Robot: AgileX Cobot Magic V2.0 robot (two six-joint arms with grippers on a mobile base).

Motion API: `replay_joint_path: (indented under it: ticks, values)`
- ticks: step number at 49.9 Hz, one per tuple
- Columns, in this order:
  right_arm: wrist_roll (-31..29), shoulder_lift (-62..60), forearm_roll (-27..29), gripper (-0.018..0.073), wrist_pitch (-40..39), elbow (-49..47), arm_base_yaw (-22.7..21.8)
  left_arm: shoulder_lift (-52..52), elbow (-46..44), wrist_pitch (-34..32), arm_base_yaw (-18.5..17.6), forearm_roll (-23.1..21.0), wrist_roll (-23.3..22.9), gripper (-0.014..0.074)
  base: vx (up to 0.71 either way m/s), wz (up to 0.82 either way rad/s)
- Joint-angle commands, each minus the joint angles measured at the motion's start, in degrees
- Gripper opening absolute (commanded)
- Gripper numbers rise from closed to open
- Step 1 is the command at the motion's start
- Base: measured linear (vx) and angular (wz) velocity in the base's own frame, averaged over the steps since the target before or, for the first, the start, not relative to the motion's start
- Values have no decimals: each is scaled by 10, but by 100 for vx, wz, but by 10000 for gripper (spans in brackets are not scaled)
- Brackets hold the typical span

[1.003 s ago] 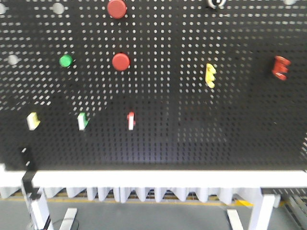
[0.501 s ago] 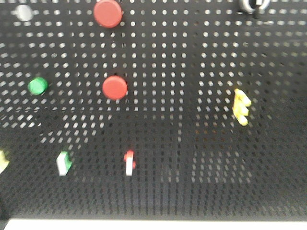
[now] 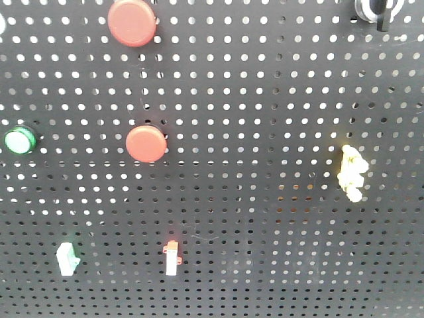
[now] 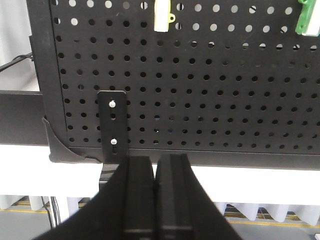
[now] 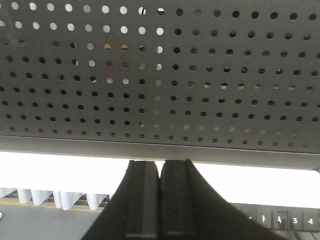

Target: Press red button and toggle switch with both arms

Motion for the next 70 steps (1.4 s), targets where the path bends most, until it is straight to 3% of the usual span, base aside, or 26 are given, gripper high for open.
replay_joint_path:
  ticks: [1,33,41,48,53,60,70]
  values:
    - [-1,-6,-5,-3,-47,7,-4,-9,19,-48,-3,-1,-5,2,0,-1]
    - [-2,-6,-5,-3,-55,7,-4,-9,19,-48,-3,-1,-5,2,0,0]
    - [2,-6,-3,-3,-165,5,-4,-9,19,-60,-3,-1,-5,2,0,0]
    - [40,-6,17,-3,-253,-12,-4,-9,5,-127,-3,-13,-16,2,0,0]
    - [59,-5,17,-3,-233,-59,-4,-8,-39,-124,-3,-11,-17,2,0,0]
    - [56,24,13,-3,-179,-172,-4,25,-143,-102,-3,-11,16,2,0,0]
    - [30,144,13,-3,-86,-375,-4,175,-357,-41,-3,-11,21,2,0,0]
